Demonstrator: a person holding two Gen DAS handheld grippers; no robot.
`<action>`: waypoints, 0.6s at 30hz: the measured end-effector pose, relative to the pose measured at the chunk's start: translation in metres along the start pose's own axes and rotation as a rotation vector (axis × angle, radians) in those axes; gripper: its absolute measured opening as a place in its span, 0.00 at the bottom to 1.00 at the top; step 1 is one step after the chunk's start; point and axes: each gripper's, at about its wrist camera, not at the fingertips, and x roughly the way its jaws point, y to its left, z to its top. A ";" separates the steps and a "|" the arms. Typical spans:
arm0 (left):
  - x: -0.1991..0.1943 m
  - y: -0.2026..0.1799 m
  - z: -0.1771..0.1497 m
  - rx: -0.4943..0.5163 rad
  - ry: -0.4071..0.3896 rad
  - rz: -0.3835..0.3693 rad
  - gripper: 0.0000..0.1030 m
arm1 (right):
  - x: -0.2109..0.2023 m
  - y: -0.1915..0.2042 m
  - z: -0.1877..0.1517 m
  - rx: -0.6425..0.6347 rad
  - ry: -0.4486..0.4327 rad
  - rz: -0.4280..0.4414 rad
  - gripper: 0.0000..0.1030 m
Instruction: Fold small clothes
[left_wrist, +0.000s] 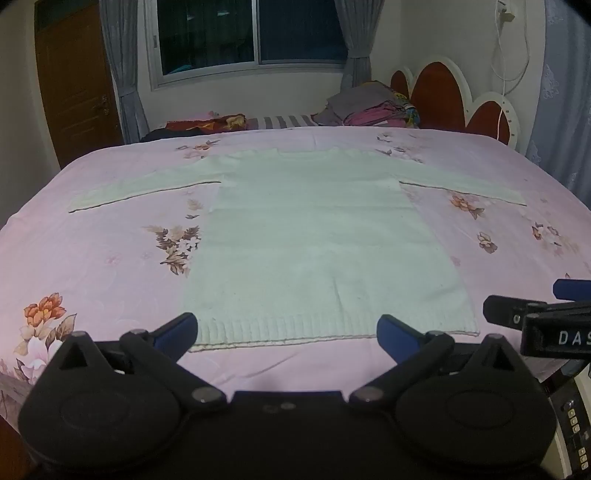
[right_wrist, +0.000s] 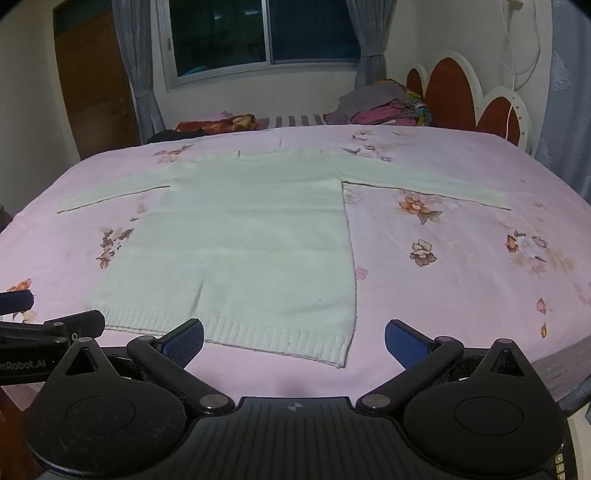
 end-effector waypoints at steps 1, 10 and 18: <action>0.000 0.000 0.000 0.000 0.004 0.000 1.00 | 0.000 0.000 0.000 0.000 0.001 0.001 1.00; 0.002 0.000 0.002 -0.005 0.000 0.002 1.00 | 0.003 0.001 0.000 -0.005 0.006 0.007 1.00; 0.003 0.001 0.000 -0.005 0.003 0.003 1.00 | 0.004 0.001 0.001 -0.005 0.009 0.006 1.00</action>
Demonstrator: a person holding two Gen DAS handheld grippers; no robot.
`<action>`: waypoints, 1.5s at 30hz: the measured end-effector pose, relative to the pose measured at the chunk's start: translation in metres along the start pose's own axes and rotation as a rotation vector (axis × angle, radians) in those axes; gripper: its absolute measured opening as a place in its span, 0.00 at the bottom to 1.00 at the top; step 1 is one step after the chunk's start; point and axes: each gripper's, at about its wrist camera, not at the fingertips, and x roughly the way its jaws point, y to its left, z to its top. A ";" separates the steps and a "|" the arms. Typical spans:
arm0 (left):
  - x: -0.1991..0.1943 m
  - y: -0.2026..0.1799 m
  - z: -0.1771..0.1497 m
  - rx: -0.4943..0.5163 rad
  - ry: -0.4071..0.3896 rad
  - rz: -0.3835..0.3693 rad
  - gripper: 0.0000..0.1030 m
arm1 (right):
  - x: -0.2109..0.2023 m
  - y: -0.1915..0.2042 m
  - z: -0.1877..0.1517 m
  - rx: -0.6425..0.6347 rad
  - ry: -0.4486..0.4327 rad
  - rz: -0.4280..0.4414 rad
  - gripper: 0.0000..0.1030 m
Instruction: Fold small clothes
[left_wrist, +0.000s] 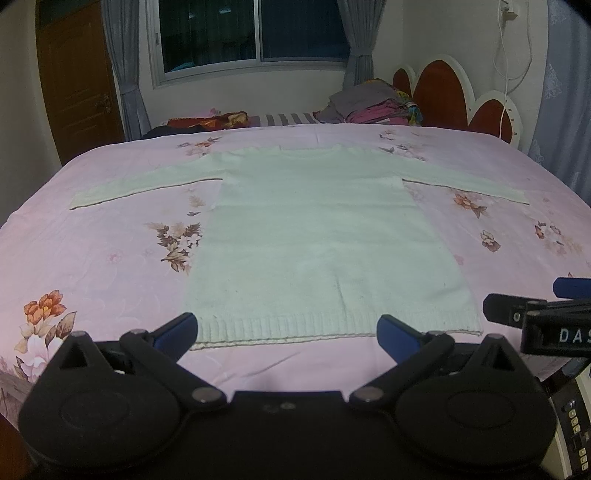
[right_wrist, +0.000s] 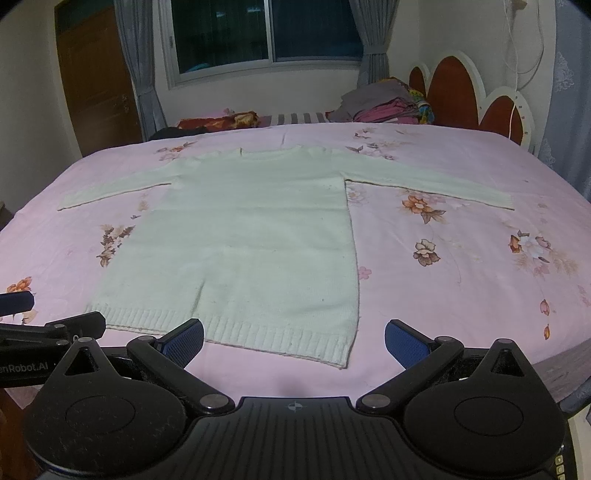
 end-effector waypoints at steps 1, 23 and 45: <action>0.000 0.000 0.000 -0.001 -0.001 0.001 1.00 | 0.000 0.000 0.000 0.000 -0.001 0.000 1.00; 0.003 -0.006 -0.001 -0.007 -0.006 0.002 1.00 | 0.002 -0.004 0.001 -0.006 0.006 0.005 1.00; 0.019 0.001 0.017 0.002 -0.023 0.002 1.00 | 0.012 -0.008 0.010 -0.002 0.004 -0.009 1.00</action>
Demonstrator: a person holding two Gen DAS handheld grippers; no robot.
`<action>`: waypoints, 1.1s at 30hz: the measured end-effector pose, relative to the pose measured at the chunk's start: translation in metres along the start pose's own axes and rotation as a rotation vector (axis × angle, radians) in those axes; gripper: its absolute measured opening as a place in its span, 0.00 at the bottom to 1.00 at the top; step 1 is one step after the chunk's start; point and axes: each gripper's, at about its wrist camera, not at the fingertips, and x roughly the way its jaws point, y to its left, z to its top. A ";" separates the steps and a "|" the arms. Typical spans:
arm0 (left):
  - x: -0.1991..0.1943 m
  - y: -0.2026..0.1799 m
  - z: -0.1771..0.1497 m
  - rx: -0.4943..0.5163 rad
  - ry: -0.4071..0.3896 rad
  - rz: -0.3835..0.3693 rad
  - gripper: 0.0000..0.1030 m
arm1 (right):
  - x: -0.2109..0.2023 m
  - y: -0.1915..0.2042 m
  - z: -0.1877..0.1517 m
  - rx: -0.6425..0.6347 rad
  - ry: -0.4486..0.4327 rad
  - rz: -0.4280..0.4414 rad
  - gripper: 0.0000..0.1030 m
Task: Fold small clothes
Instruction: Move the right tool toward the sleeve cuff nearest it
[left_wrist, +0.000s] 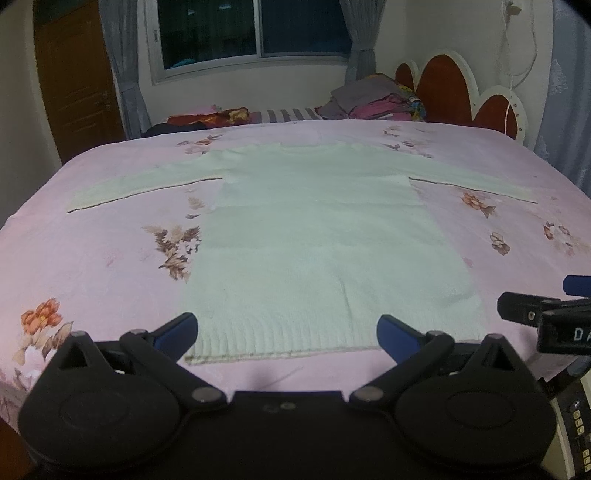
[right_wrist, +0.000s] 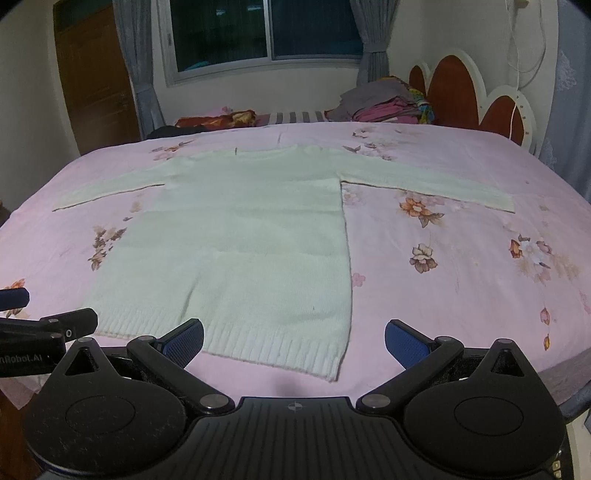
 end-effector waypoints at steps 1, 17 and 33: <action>0.003 0.001 0.004 0.003 -0.003 -0.003 1.00 | 0.002 0.000 0.003 0.005 -0.001 -0.003 1.00; 0.070 0.027 0.085 0.094 -0.034 -0.069 1.00 | 0.060 0.001 0.089 0.089 -0.077 -0.112 1.00; 0.141 0.009 0.116 0.041 0.034 -0.048 1.00 | 0.120 -0.057 0.133 0.129 -0.055 -0.172 1.00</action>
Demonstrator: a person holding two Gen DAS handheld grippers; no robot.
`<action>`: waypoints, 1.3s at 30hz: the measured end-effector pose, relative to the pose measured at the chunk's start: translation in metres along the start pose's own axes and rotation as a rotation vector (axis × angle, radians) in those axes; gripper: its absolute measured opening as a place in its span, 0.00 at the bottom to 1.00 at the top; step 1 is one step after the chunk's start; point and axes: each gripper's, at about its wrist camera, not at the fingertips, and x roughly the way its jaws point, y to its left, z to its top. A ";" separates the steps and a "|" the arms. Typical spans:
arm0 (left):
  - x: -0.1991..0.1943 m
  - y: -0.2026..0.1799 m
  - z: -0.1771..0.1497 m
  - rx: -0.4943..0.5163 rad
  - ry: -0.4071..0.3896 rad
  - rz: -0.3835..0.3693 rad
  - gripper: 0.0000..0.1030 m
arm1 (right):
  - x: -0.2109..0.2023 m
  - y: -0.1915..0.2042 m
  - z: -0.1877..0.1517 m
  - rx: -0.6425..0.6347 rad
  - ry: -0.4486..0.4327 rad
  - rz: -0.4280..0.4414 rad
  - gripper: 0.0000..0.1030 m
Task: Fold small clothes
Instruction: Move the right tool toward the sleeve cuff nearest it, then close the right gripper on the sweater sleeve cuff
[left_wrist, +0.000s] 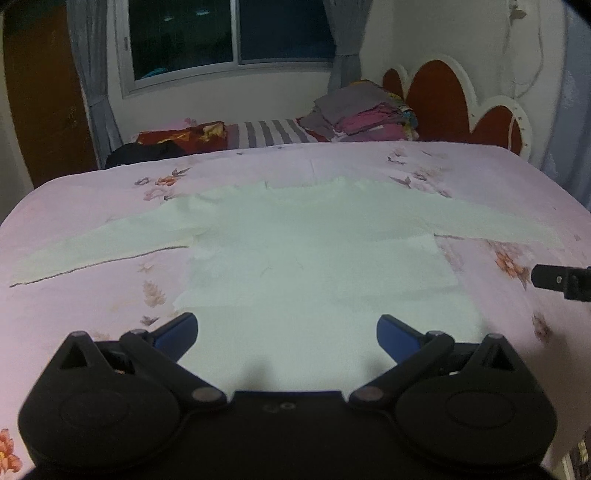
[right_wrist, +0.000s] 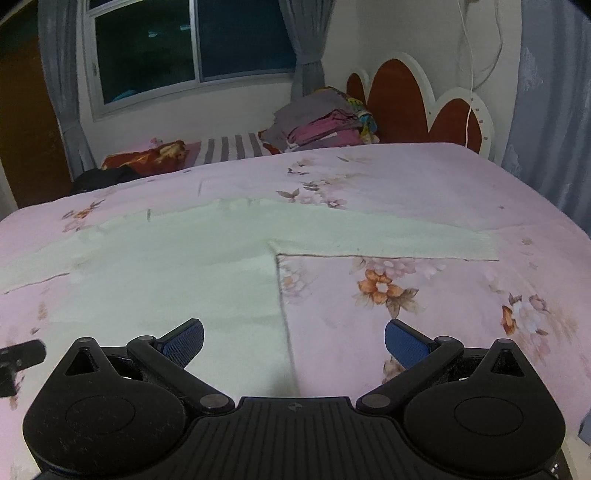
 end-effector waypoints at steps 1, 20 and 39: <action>0.005 -0.004 0.004 -0.011 -0.005 0.004 1.00 | 0.008 -0.006 0.005 0.004 0.002 0.003 1.00; 0.107 -0.083 0.068 -0.139 0.074 0.043 1.00 | 0.158 -0.216 0.058 0.328 0.020 -0.102 0.99; 0.136 -0.098 0.076 -0.171 0.182 0.009 1.00 | 0.184 -0.319 0.041 0.600 -0.001 -0.046 0.24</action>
